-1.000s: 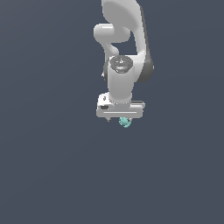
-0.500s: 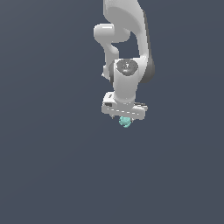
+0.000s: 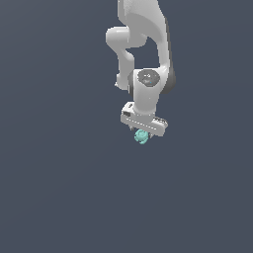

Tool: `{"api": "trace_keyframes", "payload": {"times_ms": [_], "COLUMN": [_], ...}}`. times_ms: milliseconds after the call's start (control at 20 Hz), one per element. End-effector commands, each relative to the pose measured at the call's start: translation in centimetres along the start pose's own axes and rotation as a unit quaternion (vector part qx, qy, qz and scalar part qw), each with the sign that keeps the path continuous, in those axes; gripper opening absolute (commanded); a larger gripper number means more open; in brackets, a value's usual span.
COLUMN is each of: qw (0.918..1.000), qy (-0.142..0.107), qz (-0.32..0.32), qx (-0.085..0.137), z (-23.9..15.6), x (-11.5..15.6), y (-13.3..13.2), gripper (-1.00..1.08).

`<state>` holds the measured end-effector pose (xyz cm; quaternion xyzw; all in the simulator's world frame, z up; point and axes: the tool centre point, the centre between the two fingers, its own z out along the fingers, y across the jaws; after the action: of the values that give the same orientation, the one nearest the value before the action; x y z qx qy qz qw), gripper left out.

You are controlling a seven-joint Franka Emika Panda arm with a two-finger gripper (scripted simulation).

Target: Pick up the object and move it to a goal position.

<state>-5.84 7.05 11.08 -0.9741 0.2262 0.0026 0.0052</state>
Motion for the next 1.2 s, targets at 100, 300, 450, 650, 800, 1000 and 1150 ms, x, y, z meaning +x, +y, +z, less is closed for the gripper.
{"api": "trace_keyframes", "payload": {"times_ms": [100, 300, 450, 650, 800, 1000, 1150], "qw": [0.9988, 0.9968, 0.9951, 0.9934, 0.9927, 0.9928, 0.9928], "qy": [0.002, 0.003, 0.003, 0.004, 0.004, 0.004, 0.004], "qz": [0.048, 0.080, 0.098, 0.114, 0.121, 0.120, 0.120], "qx": [-0.002, -0.003, -0.003, -0.004, -0.004, -0.004, -0.004], "z": [0.9, 1.4, 1.8, 2.0, 2.1, 2.2, 2.6], "x": [-1.3, -2.3, -2.8, -3.2, -3.4, -3.4, -3.4], "y": [0.0, 0.0, 0.0, 0.0, 0.0, 0.0, 0.0], "gripper": [1.00, 1.00, 1.00, 1.00, 1.00, 1.00, 1.00]}}
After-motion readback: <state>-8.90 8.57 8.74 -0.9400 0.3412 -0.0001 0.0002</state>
